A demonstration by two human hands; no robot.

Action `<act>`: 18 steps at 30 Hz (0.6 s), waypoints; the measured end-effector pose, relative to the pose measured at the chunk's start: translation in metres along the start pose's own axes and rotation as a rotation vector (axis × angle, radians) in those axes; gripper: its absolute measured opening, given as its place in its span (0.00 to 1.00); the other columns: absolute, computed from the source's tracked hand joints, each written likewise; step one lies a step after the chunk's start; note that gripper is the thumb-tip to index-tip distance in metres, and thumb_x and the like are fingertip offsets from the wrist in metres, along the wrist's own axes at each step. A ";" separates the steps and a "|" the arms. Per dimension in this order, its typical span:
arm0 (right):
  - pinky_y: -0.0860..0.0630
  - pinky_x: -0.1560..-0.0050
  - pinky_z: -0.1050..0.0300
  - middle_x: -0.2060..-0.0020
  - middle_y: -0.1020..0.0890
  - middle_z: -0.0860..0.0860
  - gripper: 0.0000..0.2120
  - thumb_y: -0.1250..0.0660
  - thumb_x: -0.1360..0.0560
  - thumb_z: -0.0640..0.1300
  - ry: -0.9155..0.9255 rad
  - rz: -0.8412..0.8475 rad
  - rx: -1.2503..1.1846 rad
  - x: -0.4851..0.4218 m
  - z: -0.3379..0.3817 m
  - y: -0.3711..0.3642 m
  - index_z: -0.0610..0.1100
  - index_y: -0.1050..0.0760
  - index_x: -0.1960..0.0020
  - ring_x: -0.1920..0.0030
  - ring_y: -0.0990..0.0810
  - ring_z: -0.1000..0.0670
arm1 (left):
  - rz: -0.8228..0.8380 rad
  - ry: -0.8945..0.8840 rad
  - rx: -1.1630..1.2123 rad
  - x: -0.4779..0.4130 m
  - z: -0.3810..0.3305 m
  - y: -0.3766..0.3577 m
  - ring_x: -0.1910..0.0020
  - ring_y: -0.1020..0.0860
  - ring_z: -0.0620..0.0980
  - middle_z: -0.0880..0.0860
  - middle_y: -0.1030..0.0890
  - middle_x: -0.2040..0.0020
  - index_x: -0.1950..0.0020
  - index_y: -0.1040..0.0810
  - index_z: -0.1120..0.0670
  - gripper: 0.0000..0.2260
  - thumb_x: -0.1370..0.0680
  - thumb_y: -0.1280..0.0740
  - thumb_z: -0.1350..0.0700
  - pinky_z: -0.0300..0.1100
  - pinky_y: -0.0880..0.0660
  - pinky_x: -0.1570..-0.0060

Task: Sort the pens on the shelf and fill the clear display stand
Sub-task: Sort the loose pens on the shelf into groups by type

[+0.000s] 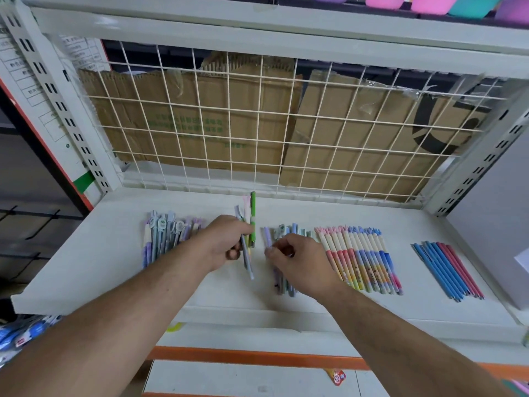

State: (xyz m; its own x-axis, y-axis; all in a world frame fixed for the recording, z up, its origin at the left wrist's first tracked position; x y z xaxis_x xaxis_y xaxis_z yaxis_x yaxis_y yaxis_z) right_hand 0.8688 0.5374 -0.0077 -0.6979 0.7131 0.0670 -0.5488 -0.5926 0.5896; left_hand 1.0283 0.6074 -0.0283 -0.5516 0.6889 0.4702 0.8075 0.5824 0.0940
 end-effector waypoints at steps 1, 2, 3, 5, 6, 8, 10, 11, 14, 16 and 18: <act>0.28 0.67 0.66 0.68 0.19 0.55 0.09 0.29 0.22 0.51 -0.011 0.007 -0.053 0.001 0.000 0.001 0.46 0.20 0.56 0.71 0.24 0.59 | 0.024 0.006 0.057 0.003 -0.002 -0.007 0.74 0.37 0.47 0.57 0.28 0.67 0.56 0.25 0.60 0.05 0.21 0.36 0.64 0.35 0.44 0.76; 0.30 0.68 0.67 0.70 0.21 0.56 0.10 0.29 0.22 0.52 -0.028 0.017 -0.108 0.001 -0.001 0.002 0.47 0.21 0.57 0.72 0.26 0.61 | 0.050 0.011 0.093 0.008 -0.003 -0.015 0.74 0.37 0.47 0.55 0.28 0.70 0.57 0.25 0.59 0.06 0.20 0.36 0.64 0.35 0.43 0.77; 0.30 0.68 0.66 0.71 0.22 0.56 0.11 0.28 0.23 0.53 -0.049 0.023 -0.163 0.002 -0.002 0.004 0.46 0.21 0.57 0.72 0.25 0.60 | 0.075 0.019 0.117 0.011 -0.004 -0.023 0.75 0.36 0.46 0.53 0.28 0.72 0.58 0.25 0.59 0.07 0.20 0.36 0.64 0.34 0.43 0.77; 0.29 0.68 0.61 0.69 0.20 0.53 0.15 0.27 0.24 0.55 -0.093 0.008 -0.233 0.005 -0.008 0.010 0.43 0.21 0.55 0.69 0.23 0.55 | 0.123 0.030 0.131 0.015 -0.005 -0.039 0.76 0.35 0.45 0.52 0.28 0.74 0.59 0.25 0.57 0.07 0.21 0.36 0.63 0.35 0.43 0.77; 0.29 0.69 0.60 0.67 0.18 0.50 0.16 0.26 0.25 0.56 -0.111 -0.010 -0.244 0.006 -0.012 0.015 0.41 0.21 0.55 0.69 0.23 0.53 | 0.140 0.031 0.124 0.017 -0.005 -0.047 0.76 0.34 0.45 0.51 0.27 0.74 0.59 0.25 0.57 0.07 0.21 0.36 0.64 0.35 0.43 0.77; 0.29 0.71 0.59 0.62 0.16 0.44 0.18 0.26 0.26 0.55 -0.143 -0.055 -0.252 0.009 -0.021 0.025 0.40 0.22 0.54 0.69 0.23 0.52 | 0.160 0.022 0.091 0.018 -0.006 -0.063 0.76 0.35 0.45 0.52 0.28 0.73 0.59 0.26 0.56 0.08 0.21 0.35 0.64 0.36 0.43 0.76; 0.30 0.73 0.61 0.61 0.16 0.43 0.18 0.25 0.26 0.53 -0.169 -0.091 -0.263 0.013 -0.030 0.034 0.38 0.22 0.53 0.70 0.24 0.51 | 0.181 0.014 0.050 0.019 -0.006 -0.078 0.76 0.36 0.45 0.53 0.29 0.72 0.60 0.28 0.56 0.08 0.21 0.34 0.63 0.36 0.43 0.77; 0.30 0.74 0.62 0.63 0.17 0.43 0.17 0.25 0.25 0.52 -0.179 -0.102 -0.265 0.016 -0.034 0.040 0.37 0.23 0.52 0.71 0.24 0.52 | 0.197 0.014 0.038 0.020 -0.006 -0.086 0.75 0.36 0.45 0.53 0.30 0.71 0.60 0.29 0.56 0.09 0.21 0.34 0.63 0.36 0.43 0.78; 0.32 0.76 0.66 0.65 0.20 0.47 0.15 0.25 0.25 0.47 -0.214 -0.125 -0.270 0.024 -0.046 0.056 0.36 0.23 0.52 0.74 0.25 0.55 | 0.228 0.023 0.017 0.022 -0.005 -0.111 0.74 0.36 0.45 0.52 0.31 0.72 0.59 0.29 0.57 0.09 0.20 0.34 0.62 0.37 0.43 0.77; 0.32 0.76 0.67 0.67 0.21 0.47 0.11 0.26 0.24 0.45 -0.251 -0.146 -0.272 0.030 -0.056 0.068 0.37 0.23 0.53 0.77 0.26 0.57 | 0.227 0.034 0.025 0.022 -0.004 -0.127 0.74 0.36 0.45 0.52 0.31 0.71 0.58 0.28 0.58 0.07 0.20 0.34 0.62 0.37 0.43 0.77; 0.30 0.75 0.65 0.67 0.20 0.47 0.09 0.27 0.24 0.44 -0.286 -0.197 -0.264 0.035 -0.069 0.082 0.39 0.23 0.56 0.75 0.25 0.55 | 0.222 0.048 0.054 0.022 -0.004 -0.142 0.76 0.36 0.45 0.53 0.28 0.70 0.57 0.25 0.59 0.06 0.21 0.34 0.61 0.35 0.42 0.79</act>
State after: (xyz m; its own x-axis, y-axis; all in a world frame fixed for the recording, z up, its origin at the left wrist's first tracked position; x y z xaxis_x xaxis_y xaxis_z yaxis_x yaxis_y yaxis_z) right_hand 0.7676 0.4873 -0.0128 -0.4329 0.8752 0.2160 -0.7836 -0.4837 0.3898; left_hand 0.9025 0.5382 -0.0278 -0.3506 0.7822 0.5151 0.8946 0.4423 -0.0628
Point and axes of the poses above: each hand's wrist, its own x-axis away from the middle knuckle, its own y-axis out of the back of the hand, z = x × y, the point moved 6 cm from there along -x, towards the middle knuckle
